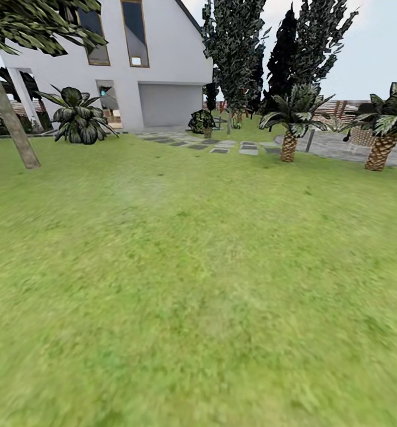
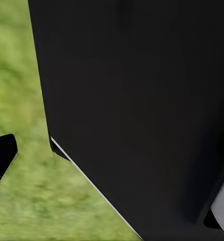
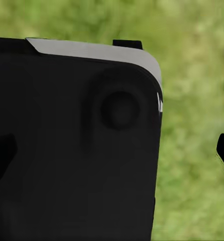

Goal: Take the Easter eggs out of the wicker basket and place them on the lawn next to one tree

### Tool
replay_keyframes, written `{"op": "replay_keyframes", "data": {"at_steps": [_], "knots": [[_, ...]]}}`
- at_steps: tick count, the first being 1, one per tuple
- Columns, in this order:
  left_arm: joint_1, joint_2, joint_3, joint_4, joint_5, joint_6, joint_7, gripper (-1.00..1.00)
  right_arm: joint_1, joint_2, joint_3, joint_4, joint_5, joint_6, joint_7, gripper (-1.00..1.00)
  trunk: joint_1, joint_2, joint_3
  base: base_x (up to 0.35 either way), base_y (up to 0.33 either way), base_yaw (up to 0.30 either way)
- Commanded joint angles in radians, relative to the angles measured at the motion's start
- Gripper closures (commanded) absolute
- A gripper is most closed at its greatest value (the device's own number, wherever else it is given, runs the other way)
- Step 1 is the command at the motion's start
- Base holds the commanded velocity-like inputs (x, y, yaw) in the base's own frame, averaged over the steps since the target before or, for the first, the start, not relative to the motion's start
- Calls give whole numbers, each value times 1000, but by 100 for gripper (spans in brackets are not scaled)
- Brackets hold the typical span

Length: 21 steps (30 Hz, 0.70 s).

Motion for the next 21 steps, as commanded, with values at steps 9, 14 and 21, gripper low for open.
{"op": "replay_keyframes", "data": {"at_steps": [9,14,21], "knots": [[1,0,1,-2,1,0,-1,-100,0,0,1,1,2,-3,0,-100,1,0,-1,325,0,0],[1,0,1,-2,1,0,-1,-100,0,0,1,1,2,-3,0,-100,1,0,-1,325,0,0],[1,0,1,-2,1,0,-1,-100,-1,0,1,1,2,-3,0,-100,1,0,-1,325,0,0]]}}
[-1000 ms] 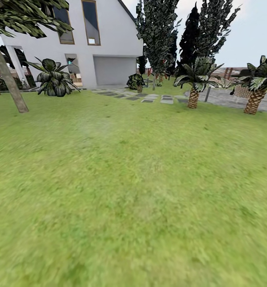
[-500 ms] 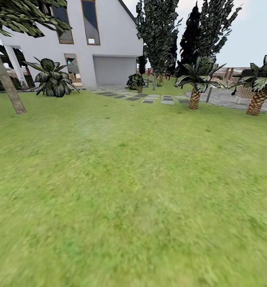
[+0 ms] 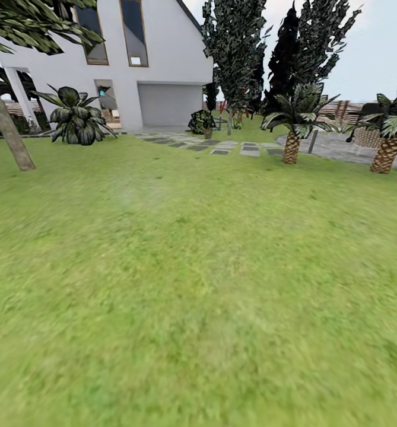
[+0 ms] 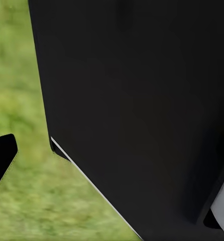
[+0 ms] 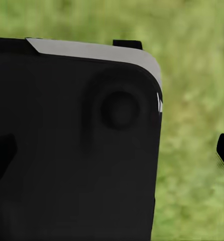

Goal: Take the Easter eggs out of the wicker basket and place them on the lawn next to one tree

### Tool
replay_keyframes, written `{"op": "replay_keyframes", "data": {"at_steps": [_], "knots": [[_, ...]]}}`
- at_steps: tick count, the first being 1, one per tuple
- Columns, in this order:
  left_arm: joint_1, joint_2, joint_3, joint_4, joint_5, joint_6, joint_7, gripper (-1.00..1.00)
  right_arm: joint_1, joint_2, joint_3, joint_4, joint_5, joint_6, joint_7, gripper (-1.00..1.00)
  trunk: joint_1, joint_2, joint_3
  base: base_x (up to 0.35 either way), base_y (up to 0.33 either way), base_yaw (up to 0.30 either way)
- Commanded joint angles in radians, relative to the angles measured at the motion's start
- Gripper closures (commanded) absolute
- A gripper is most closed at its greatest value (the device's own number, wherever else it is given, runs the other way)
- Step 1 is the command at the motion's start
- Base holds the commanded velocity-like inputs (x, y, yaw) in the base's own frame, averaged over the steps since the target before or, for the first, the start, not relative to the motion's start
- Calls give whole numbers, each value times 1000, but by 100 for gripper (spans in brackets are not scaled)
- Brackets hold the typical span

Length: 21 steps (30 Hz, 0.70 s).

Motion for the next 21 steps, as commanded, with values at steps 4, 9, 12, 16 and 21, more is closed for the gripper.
{"op": "replay_keyframes", "data": {"at_steps": [4,9,12,16,21], "knots": [[1,0,1,-2,1,0,-1,-100,0,0,1,1,2,-3,0,-100,1,0,-1,325,0,0],[1,0,1,-2,1,0,-1,-100,0,0,1,1,2,-3,0,-100,1,0,-1,325,0,0],[1,0,1,-2,1,0,-1,-100,0,0,1,1,2,-3,0,-100,1,0,-1,325,0,0],[1,0,1,-2,1,0,-1,-100,0,0,1,1,2,-3,0,-100,1,0,-1,325,0,0],[1,0,1,-2,1,0,-1,-100,0,0,1,1,2,-3,0,-100,1,0,-1,325,0,0]]}}
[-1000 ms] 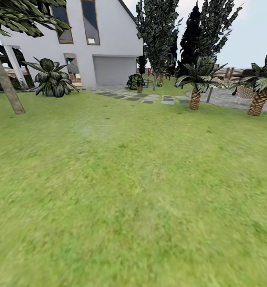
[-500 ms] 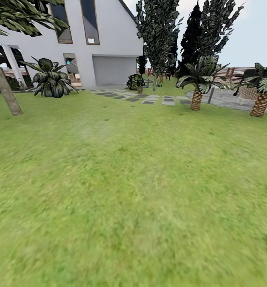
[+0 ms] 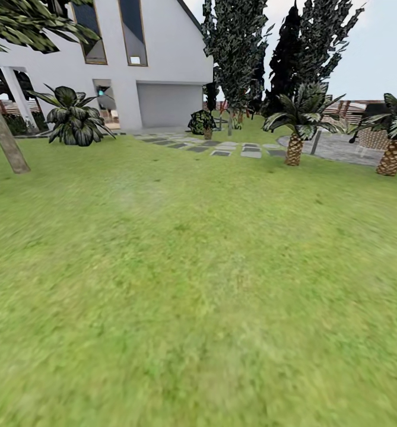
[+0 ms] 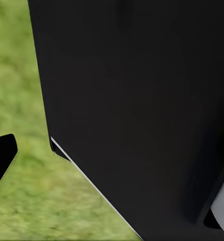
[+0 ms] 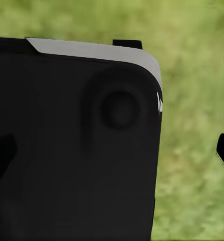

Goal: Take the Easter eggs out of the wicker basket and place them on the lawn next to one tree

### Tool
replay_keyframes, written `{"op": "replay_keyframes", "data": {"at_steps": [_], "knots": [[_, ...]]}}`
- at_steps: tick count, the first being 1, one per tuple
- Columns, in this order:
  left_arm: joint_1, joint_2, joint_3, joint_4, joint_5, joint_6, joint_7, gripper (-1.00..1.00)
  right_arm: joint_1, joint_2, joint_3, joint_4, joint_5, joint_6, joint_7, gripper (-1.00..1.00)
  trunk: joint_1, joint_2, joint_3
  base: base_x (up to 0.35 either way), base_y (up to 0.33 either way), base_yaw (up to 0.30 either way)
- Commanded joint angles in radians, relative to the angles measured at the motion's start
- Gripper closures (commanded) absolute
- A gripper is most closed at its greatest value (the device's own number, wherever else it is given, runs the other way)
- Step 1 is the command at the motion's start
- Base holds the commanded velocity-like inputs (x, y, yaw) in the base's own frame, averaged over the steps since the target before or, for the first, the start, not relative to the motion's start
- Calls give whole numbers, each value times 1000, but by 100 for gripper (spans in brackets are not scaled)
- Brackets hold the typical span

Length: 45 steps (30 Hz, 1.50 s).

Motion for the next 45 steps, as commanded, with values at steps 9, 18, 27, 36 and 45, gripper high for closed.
{"op": "replay_keyframes", "data": {"at_steps": [9,18,27,36,45], "knots": [[1,0,1,-2,1,0,-1,-100,0,0,1,1,2,-3,0,-100,1,0,-1,325,0,0],[1,0,1,-2,1,0,-1,-100,0,1,1,1,2,-3,0,-100,1,0,-1,325,0,0],[1,0,1,-2,1,0,-1,-100,0,0,1,1,2,-3,0,-100,1,0,-1,325,0,0],[1,0,1,-2,1,0,-1,-100,0,0,1,1,2,-3,0,-100,1,0,-1,325,0,0],[1,0,1,-2,1,0,-1,-100,-1,0,1,2,2,-3,0,-100,1,0,-1,325,0,0]]}}
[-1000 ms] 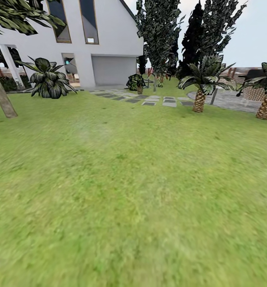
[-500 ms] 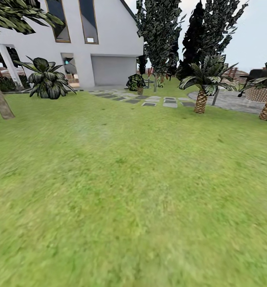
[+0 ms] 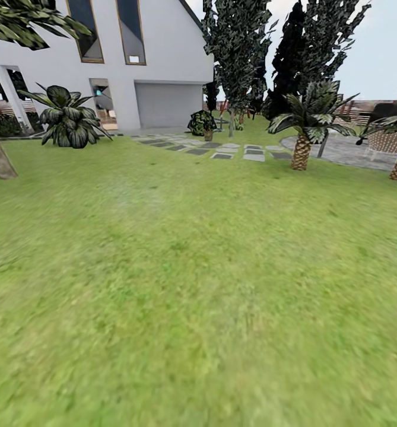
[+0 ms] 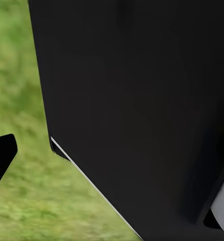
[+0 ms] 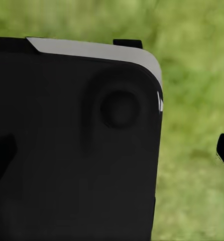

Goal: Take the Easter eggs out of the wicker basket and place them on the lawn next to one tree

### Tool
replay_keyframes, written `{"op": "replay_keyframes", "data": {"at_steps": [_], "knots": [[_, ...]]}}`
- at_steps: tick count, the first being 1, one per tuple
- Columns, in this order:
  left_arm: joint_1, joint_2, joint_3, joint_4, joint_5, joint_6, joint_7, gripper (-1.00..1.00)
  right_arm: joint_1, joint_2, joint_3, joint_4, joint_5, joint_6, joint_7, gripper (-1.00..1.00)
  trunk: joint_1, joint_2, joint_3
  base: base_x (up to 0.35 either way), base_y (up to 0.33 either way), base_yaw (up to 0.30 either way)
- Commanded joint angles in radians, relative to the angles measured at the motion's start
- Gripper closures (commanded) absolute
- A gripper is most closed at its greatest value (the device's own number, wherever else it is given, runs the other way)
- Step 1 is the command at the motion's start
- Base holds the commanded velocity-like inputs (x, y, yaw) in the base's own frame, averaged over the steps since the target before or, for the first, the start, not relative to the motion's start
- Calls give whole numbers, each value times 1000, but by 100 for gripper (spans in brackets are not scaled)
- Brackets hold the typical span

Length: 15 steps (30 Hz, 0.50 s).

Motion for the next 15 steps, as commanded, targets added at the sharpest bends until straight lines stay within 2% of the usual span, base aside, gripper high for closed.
{"op": "replay_keyframes", "data": {"at_steps": [1,15], "knots": [[1,0,1,-2,1,0,-1,-100,-1,0,1,1,2,-3,0,-100,1,0,-1,325,0,0],[1,0,1,-2,1,0,-1,-100,0,-1,1,1,2,-3,0,-100,1,0,-1,325,0,0]]}}
